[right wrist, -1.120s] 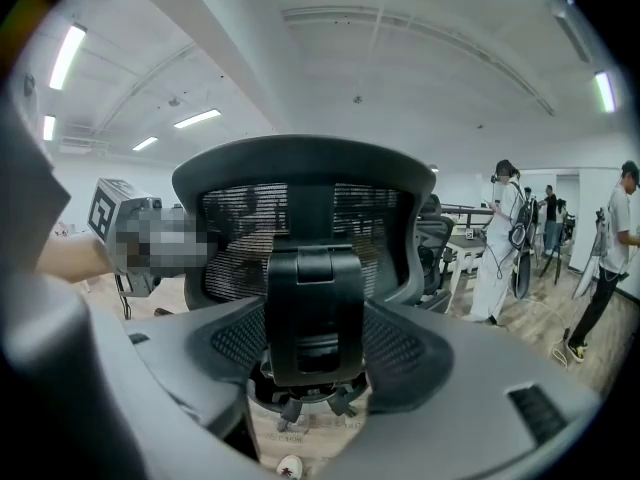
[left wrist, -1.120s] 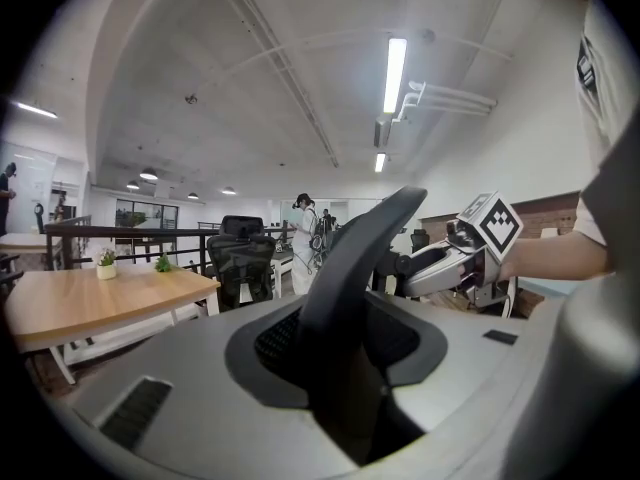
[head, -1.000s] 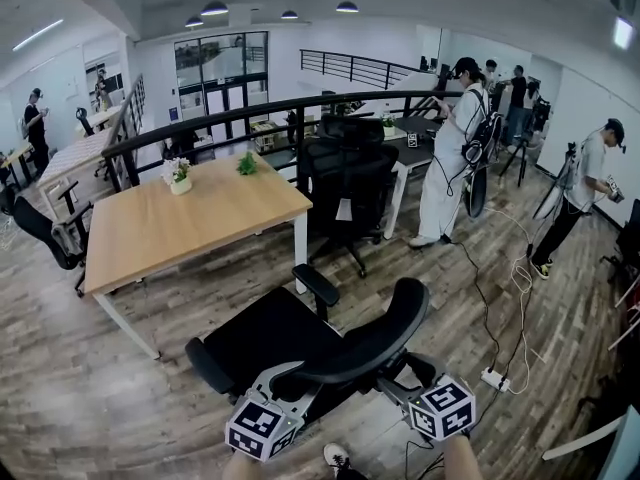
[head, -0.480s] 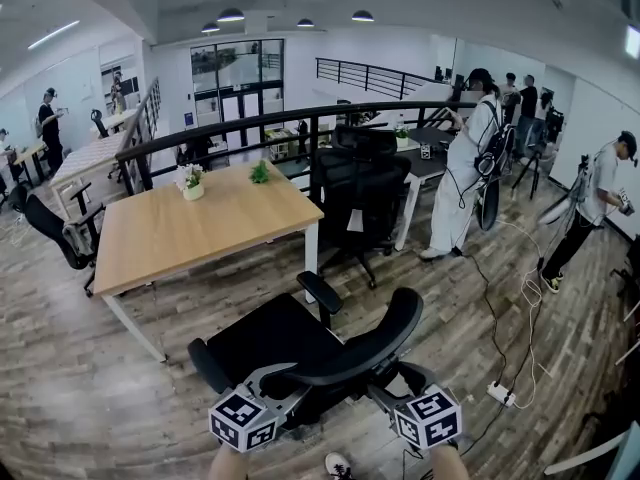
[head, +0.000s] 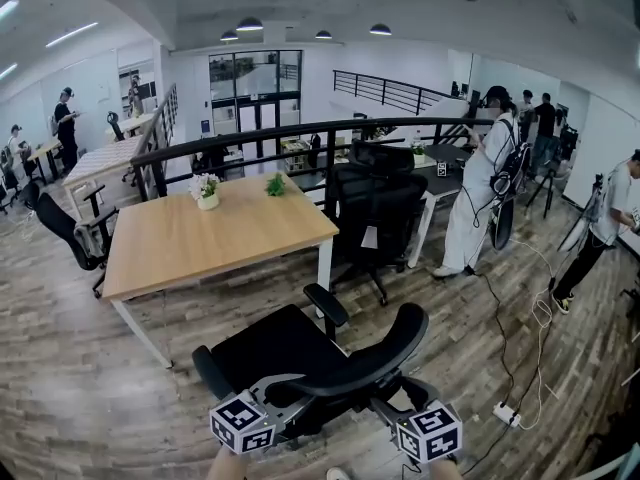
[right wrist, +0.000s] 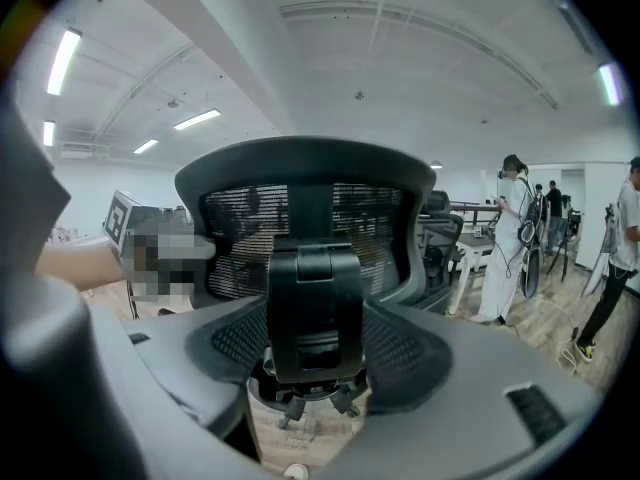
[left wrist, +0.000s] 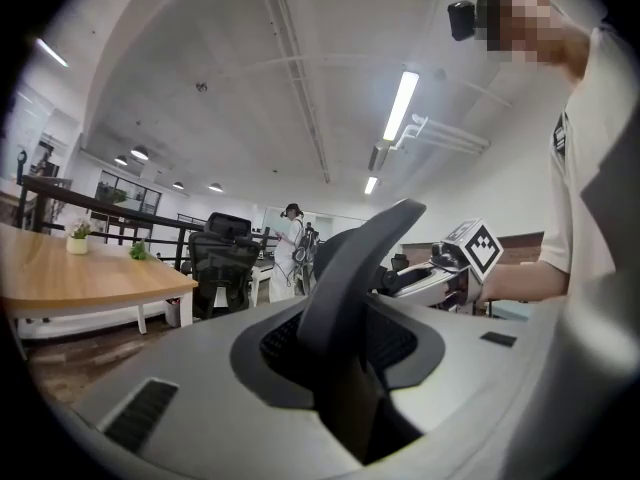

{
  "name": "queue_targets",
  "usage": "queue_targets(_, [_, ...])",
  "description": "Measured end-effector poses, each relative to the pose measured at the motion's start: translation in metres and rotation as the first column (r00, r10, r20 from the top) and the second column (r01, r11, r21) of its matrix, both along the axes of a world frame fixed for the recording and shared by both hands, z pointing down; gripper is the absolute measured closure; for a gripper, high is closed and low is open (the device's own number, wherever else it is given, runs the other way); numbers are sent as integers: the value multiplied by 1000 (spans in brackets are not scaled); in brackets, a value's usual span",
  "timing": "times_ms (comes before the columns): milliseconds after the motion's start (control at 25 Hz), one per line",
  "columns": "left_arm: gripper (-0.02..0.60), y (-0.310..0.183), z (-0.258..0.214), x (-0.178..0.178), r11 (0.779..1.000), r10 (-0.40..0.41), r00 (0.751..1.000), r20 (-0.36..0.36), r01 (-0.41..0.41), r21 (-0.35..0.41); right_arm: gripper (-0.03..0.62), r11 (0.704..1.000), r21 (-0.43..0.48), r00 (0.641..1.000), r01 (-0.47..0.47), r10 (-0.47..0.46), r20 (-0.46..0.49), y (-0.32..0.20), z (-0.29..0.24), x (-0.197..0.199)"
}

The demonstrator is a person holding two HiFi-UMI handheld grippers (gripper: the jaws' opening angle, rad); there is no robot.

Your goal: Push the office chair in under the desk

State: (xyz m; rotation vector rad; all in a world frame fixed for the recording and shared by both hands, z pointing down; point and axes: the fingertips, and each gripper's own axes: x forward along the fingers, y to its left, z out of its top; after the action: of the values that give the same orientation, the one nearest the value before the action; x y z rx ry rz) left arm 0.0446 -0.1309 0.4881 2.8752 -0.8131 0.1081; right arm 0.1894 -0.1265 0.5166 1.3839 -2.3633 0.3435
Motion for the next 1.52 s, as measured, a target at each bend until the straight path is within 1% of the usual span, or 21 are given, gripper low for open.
queue_targets(200, [423,-6,-1,-1,999,35,999,27,-36,11,286,1000,8,1000,7,-7,9,-9,-1,-2])
queue_targets(480, [423,-20,2,2,997,78,997,28,-78,7,287,999,30,1000,11,-11,14,-25,3,1])
queue_targets(640, [425,-24,2,3,996,88,996,21,-88,9,289,999,45,1000,12,-13,13,-31,3,1])
queue_targets(760, [425,-27,1,0,995,98,995,20,-98,-9,290,999,46,1000,16,-17,13,-33,2,-2])
queue_targets(880, [426,-30,0,-2,994,109,994,27,-109,-19,290,1000,27,1000,7,-7,3,-31,-5,-6])
queue_targets(1040, [425,-31,1,-5,992,130,991,15,-129,-12,290,1000,22,1000,-9,9,2,-31,-5,-9])
queue_targets(1200, [425,-32,1,-11,990,144,990,7,-144,-10,292,998,51,999,-39,38,18,-33,0,-12])
queue_targets(1520, [425,-28,1,-27,985,171,985,-18,-171,-13,290,994,57,995,-98,97,19,-23,-2,-29])
